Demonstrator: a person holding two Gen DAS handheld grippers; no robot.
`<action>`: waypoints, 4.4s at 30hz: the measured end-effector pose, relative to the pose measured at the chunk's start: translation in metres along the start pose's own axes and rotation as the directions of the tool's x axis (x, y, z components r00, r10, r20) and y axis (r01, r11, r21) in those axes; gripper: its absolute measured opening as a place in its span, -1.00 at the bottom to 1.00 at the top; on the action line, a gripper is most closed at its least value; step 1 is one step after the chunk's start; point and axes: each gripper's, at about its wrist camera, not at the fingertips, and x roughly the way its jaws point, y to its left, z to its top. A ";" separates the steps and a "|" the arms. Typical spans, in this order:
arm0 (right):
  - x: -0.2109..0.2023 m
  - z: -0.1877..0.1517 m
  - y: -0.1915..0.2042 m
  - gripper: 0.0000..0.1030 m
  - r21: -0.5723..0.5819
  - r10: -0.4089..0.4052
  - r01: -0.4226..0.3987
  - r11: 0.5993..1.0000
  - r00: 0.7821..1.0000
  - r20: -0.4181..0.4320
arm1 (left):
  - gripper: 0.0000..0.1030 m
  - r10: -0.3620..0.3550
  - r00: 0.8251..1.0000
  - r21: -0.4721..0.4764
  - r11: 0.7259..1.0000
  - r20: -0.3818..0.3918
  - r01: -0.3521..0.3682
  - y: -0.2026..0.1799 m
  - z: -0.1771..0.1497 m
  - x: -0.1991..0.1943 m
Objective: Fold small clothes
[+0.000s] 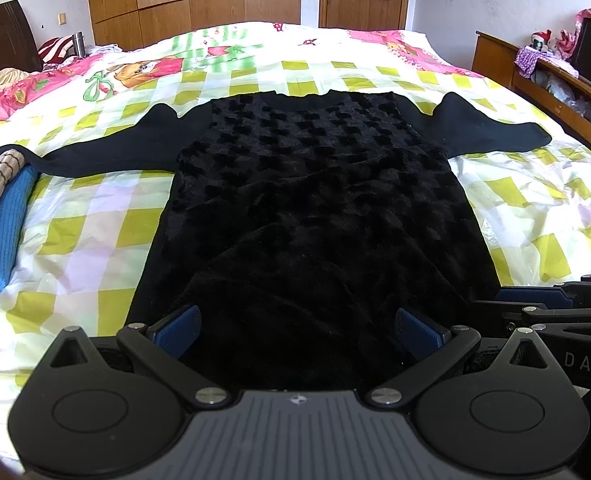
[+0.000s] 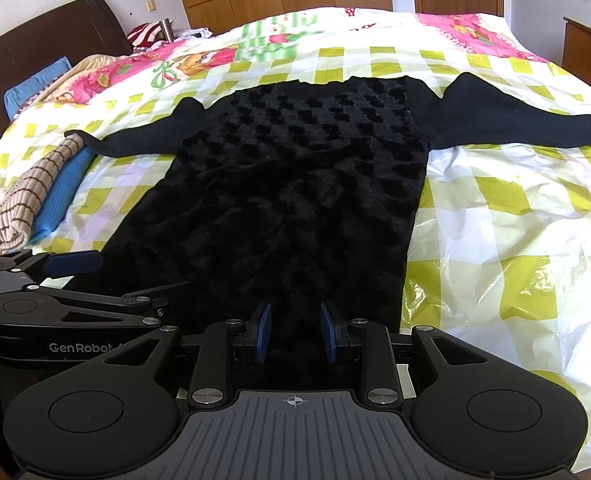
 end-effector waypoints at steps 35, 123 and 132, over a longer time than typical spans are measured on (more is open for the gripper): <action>0.008 -0.001 -0.001 -0.48 0.010 -0.004 0.005 1.000 0.999 -0.033 | 1.00 -0.013 1.000 -0.011 1.000 -0.028 0.012 0.000 -0.002 0.008; 0.115 0.151 -0.155 -0.59 0.422 -0.186 0.097 0.901 0.967 0.175 | 1.00 0.043 0.997 0.208 0.976 0.066 -0.056 0.040 0.152 0.184; 0.062 0.047 -0.076 -0.59 0.146 0.055 -0.043 0.988 0.995 -0.081 | 1.00 0.124 0.983 0.259 0.962 -0.133 -0.086 0.079 0.046 0.105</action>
